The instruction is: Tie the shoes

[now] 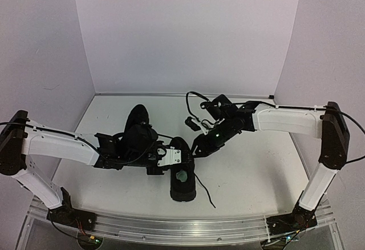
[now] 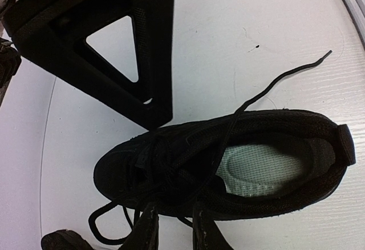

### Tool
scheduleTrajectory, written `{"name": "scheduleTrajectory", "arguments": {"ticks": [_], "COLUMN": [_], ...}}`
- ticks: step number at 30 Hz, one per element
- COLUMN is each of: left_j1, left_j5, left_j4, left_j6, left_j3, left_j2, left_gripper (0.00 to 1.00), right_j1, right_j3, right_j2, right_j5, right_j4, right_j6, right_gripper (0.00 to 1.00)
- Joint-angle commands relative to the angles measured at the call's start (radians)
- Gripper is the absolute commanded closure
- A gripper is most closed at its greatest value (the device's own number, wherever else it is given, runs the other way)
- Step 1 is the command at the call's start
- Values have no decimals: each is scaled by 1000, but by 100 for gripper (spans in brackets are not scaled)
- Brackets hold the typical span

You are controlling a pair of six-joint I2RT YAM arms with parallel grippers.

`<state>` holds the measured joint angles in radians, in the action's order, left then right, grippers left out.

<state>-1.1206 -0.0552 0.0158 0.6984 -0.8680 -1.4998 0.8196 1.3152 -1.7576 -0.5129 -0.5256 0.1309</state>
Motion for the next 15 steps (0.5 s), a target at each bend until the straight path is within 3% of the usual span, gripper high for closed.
{"name": "scheduleTrajectory", "arguments": {"ticks": [1, 15], "left_j1": [-1, -2], "left_j5": [7, 6], "left_j4": [-42, -54], "left_j6": [-14, -21], "left_j3": [-2, 1], "left_j2": [23, 33], "left_gripper": [80, 79], "right_j1": [-36, -36], "right_j3": [72, 162], "right_j2": [-11, -157], "right_j5": [-82, -165], "right_j4": [-4, -10], "right_j6": [6, 11], "right_gripper": [63, 71]}}
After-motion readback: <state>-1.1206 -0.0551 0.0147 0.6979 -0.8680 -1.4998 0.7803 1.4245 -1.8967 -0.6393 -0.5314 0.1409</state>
